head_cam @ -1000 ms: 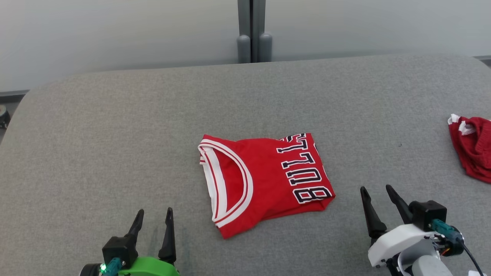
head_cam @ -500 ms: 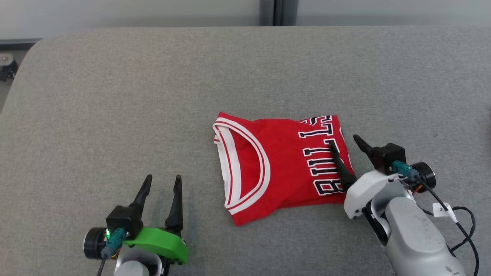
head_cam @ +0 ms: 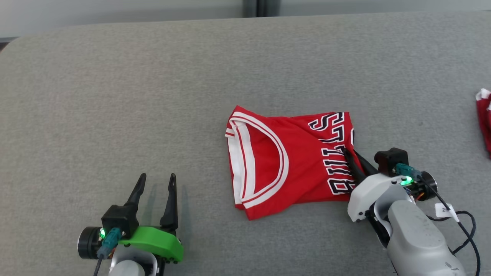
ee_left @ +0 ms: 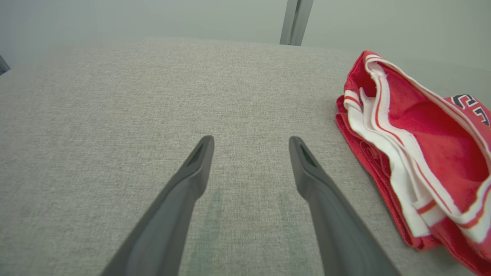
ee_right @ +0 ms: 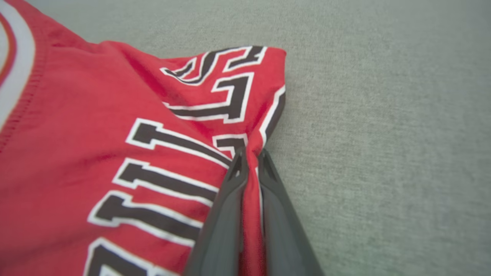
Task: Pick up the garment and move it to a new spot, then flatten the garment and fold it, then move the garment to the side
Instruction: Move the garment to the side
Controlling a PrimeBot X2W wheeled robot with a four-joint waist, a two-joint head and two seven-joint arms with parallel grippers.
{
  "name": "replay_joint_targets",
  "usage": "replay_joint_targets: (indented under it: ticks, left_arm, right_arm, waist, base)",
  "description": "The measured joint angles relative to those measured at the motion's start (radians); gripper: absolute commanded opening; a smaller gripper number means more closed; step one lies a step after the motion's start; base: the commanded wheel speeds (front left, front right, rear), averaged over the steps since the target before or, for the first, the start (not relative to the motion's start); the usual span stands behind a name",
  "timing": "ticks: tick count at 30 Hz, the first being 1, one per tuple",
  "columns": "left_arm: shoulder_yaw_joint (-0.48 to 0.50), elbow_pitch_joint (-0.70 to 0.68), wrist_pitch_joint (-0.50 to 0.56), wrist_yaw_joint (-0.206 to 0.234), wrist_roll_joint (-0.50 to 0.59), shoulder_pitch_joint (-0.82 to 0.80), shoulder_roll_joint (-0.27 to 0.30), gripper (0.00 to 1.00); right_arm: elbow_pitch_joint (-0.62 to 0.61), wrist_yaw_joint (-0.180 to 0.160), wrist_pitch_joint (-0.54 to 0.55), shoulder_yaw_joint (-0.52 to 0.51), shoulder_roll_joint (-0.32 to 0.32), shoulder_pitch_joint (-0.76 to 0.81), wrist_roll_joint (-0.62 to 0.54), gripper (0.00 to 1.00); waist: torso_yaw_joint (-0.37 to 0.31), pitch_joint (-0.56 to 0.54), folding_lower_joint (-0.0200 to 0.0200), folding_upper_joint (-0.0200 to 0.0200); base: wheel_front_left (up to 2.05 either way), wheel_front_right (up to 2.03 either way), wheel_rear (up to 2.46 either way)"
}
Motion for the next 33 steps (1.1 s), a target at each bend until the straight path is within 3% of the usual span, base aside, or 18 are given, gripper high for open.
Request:
replay_joint_targets:
  ticks: [5,22,26,33]
  left_arm:
    - [-0.013,-0.009,0.000,-0.008,0.013,-0.001,0.000,1.00]
    - [-0.081,-0.002,0.000,-0.018,0.028,-0.007,-0.002,1.00]
    - [-0.086,0.003,0.000,-0.020,0.041,-0.012,-0.002,1.00]
    - [-0.062,0.001,0.000,-0.021,0.059,-0.031,0.013,1.00]
  right_arm:
    - [-0.034,-0.003,0.001,-0.030,-0.008,0.026,-0.007,0.00]
    - [-0.123,-0.005,0.002,0.021,-0.012,0.109,0.072,0.00]
    - [-0.144,-0.005,0.002,0.001,-0.013,0.111,0.080,0.00]
    - [-0.165,-0.005,0.002,0.006,-0.013,0.024,0.050,0.00]
  waist:
    - [-0.097,-0.009,0.0000,0.0000]
    - [-0.472,-0.029,0.0000,0.0000]
    - [-0.525,-0.020,0.0000,0.0001]
    - [-0.550,0.038,0.0000,0.0001]
  base:
    - [0.00,0.00,0.00]
    - [0.00,0.00,0.00]
    - [0.00,0.00,0.00]
    - [0.00,0.00,0.00]
